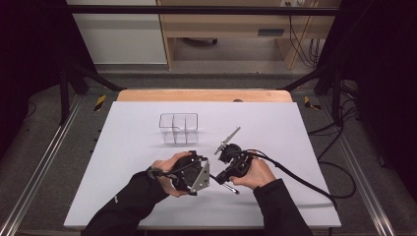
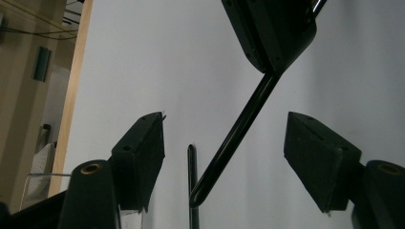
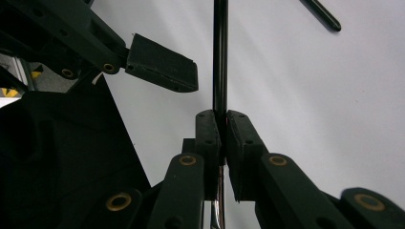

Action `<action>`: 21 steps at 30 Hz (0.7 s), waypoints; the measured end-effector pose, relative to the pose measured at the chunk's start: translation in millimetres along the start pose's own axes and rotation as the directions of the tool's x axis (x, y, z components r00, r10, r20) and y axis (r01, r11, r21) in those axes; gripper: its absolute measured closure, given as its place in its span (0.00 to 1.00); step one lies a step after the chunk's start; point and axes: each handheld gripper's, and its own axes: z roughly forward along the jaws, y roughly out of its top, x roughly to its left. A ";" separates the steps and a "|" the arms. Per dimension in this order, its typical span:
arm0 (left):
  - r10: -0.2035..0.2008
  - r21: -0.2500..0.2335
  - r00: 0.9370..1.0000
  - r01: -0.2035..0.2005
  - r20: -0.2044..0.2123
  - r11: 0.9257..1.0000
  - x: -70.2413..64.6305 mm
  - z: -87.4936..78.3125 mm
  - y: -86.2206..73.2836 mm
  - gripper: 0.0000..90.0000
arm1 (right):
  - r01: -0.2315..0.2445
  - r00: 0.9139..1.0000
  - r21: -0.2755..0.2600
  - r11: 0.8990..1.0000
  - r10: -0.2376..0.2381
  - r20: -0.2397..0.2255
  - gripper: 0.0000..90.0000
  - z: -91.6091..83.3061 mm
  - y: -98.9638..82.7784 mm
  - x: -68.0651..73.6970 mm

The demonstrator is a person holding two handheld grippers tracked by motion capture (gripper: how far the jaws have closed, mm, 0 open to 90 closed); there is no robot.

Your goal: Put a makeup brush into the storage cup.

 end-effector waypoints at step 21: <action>0.115 0.008 0.993 -0.115 0.022 0.993 -7.5 8.5 6.1 0.53 | 0.007 1.000 0.020 1.000 -0.007 -0.020 0.94 3.3 0.9 -0.8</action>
